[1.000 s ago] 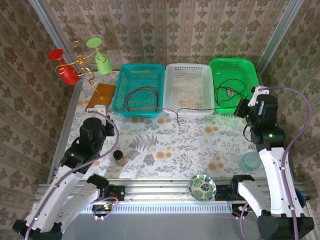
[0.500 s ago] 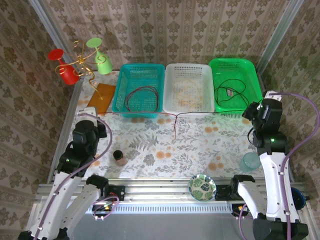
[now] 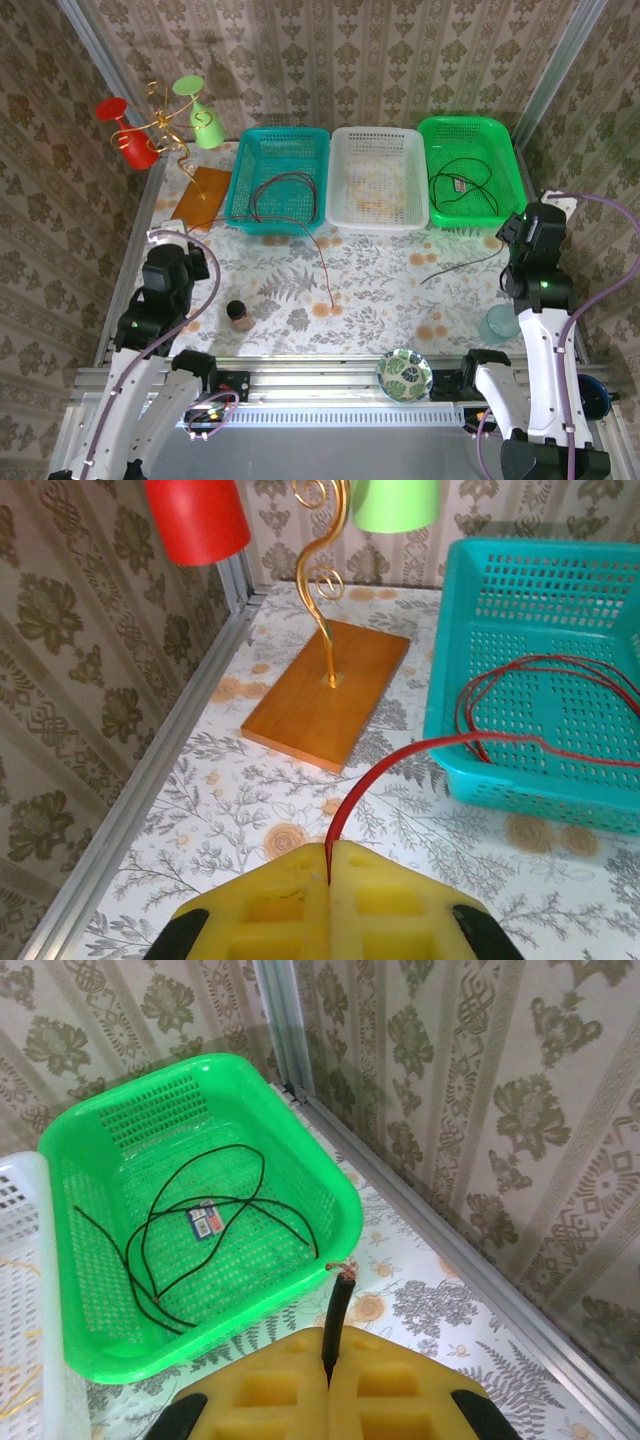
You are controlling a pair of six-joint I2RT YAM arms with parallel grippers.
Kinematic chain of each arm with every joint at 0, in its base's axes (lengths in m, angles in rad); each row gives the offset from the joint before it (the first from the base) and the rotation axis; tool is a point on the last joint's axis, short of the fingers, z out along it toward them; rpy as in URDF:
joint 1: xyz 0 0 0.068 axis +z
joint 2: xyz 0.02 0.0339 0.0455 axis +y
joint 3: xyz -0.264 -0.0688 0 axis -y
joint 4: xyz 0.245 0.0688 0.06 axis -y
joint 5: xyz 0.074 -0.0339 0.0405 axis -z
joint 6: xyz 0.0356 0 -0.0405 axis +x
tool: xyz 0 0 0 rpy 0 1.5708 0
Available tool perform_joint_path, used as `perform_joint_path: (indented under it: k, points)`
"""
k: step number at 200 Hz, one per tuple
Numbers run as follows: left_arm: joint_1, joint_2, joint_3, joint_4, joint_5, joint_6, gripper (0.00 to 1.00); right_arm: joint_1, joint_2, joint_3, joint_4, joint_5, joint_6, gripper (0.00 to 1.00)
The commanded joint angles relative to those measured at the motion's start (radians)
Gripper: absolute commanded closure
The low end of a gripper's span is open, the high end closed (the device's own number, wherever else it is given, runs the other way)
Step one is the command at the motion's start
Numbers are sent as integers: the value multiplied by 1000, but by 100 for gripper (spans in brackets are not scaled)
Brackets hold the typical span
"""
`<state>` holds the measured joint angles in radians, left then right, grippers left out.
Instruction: Untangle the cables
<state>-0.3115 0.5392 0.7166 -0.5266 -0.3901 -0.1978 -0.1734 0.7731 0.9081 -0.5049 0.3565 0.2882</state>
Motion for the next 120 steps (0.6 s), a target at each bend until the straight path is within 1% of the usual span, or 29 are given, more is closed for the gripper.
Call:
perform_joint_path:
  k: [1, 23, 51, 74, 105, 111, 114, 120]
  points:
    - [8, 3, -9, 44, 114, -35, 100, -3, -9, -17, 26, -92, 9, 100]
    - [6, 30, 7, 81, 195, -54, 100, -1, -8, -17, 43, -155, 12, 100]
    - [-15, 70, 58, 135, 263, -71, 100, -1, -5, -12, 46, -190, 13, 100]
    - [-56, 117, 134, 166, 268, -54, 100, -1, -7, -21, 49, -208, 16, 100]
    - [-135, 207, 271, 195, 254, 11, 100, -1, -10, -34, 49, -233, 28, 100]
    - [-138, 227, 298, 202, 247, 25, 100, -1, -9, -36, 49, -237, 31, 100]
    - [-168, 238, 314, 205, 245, 34, 100, -1, -10, -37, 50, -238, 32, 100]
    - [-187, 259, 343, 211, 239, 50, 100, -1, -11, -39, 51, -242, 33, 100]
